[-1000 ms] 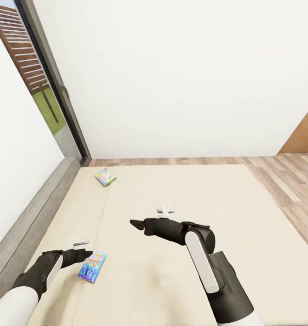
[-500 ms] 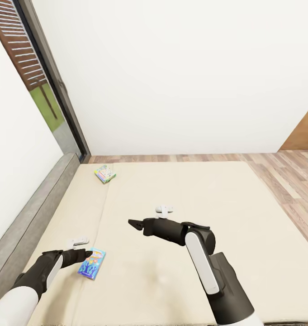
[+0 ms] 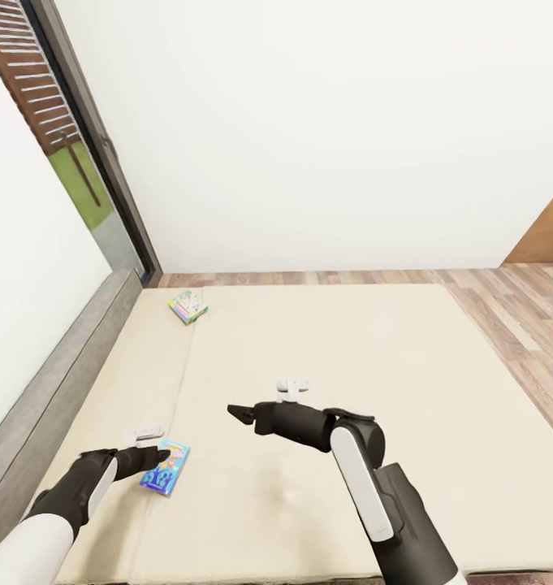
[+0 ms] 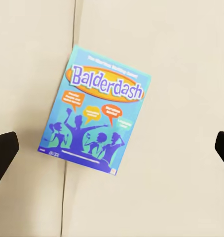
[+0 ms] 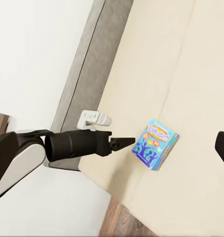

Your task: Put all the toys in the child's room - the three board games (two on the bed and one on the table), the two jigsaw puzzles on the table, and the tennis ball on the table - inside the toy box on the table in the child's room.

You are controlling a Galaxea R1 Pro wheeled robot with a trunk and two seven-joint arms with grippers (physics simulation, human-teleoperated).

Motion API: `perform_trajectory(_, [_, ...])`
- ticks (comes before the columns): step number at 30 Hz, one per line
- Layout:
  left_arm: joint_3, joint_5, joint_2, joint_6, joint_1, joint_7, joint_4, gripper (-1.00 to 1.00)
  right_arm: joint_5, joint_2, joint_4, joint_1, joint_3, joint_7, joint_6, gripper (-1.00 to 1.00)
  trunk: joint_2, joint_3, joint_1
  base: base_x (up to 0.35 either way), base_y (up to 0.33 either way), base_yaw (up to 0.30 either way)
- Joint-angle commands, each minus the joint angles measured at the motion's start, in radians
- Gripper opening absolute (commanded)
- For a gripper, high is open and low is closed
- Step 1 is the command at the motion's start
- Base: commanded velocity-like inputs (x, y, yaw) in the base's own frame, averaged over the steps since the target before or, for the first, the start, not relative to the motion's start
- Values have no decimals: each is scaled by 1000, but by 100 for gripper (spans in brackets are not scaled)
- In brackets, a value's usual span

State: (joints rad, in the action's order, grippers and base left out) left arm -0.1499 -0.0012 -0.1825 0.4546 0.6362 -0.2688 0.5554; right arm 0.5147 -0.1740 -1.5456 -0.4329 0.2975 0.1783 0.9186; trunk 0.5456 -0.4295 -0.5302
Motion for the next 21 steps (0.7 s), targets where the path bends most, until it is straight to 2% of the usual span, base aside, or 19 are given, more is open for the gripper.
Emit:
perform_trajectory(1, [-5,0,1,5,0,-5,1,100,-9,-1,-1,0,1,8,4,100,1,-3,0,0,0,0])
perform_trajectory(21, [-4,1,-6,-8,0,-6,1,100,-14,-1,-12,1,10,11,0,100,1,-36,0,0,0,0])
